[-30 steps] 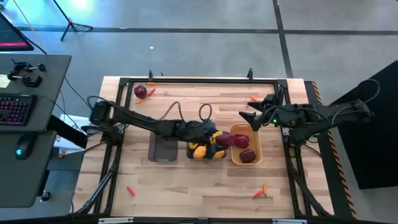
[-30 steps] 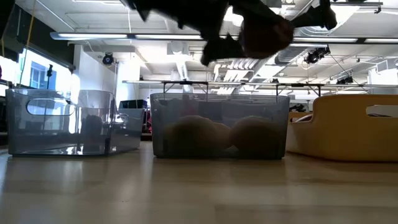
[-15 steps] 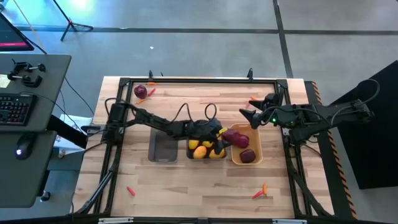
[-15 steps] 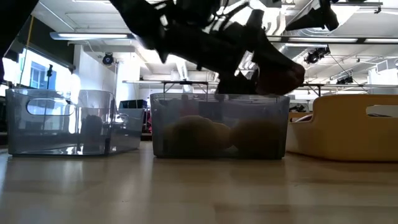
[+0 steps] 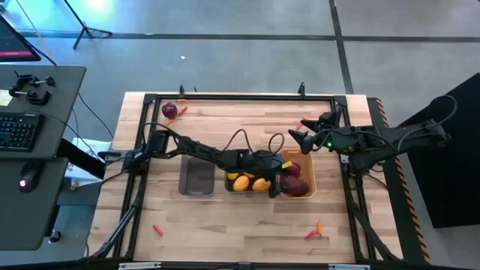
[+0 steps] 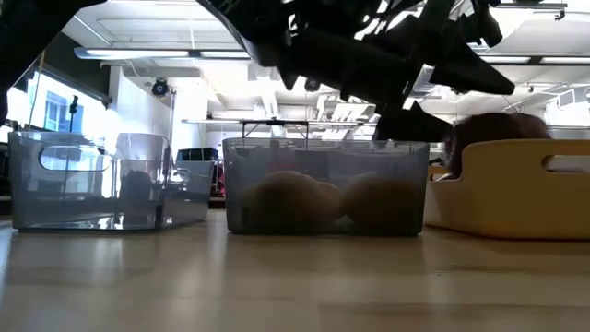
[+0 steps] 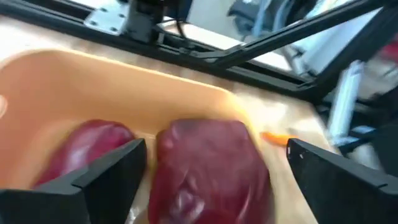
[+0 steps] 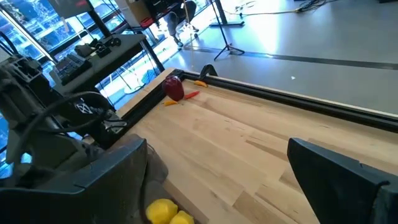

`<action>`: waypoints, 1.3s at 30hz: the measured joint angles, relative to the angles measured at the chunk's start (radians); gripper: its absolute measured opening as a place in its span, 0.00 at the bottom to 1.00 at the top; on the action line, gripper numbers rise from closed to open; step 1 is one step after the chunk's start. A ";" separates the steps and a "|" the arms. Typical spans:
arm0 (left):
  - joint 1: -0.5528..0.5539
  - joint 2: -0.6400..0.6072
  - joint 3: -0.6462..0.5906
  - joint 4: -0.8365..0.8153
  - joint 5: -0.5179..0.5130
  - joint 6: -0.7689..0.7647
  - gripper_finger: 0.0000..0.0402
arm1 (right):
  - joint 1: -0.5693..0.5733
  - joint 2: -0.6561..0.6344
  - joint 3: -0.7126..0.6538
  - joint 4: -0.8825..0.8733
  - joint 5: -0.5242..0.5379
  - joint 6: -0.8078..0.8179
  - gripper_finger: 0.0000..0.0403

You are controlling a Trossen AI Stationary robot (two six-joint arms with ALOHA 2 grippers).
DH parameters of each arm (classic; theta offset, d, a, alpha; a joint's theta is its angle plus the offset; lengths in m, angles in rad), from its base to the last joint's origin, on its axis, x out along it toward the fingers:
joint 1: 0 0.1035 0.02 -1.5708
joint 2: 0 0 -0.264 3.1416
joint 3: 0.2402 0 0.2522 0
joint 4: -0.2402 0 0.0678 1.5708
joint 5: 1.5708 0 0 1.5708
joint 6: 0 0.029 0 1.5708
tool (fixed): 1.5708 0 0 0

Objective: Sort produce into baskets
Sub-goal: Put the apple into the yellow bin

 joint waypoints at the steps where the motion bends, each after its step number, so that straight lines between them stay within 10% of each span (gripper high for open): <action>1: -0.001 -0.001 0.004 -0.020 -0.025 0.020 0.96 | 0.000 0.000 0.000 0.000 0.000 0.000 0.93; 19: 0.132 -0.368 -0.096 -0.585 -0.134 0.173 0.99 | 0.000 0.000 0.000 -0.068 -0.065 0.065 0.93; 29: 0.186 -0.813 -0.595 -0.322 -0.202 -0.051 0.99 | 0.000 0.065 0.000 -0.323 -0.180 0.358 0.93; 39: 0.280 -1.003 -0.695 -0.848 -0.328 -0.389 0.99 | -0.057 0.217 0.000 -0.306 -0.174 0.363 0.93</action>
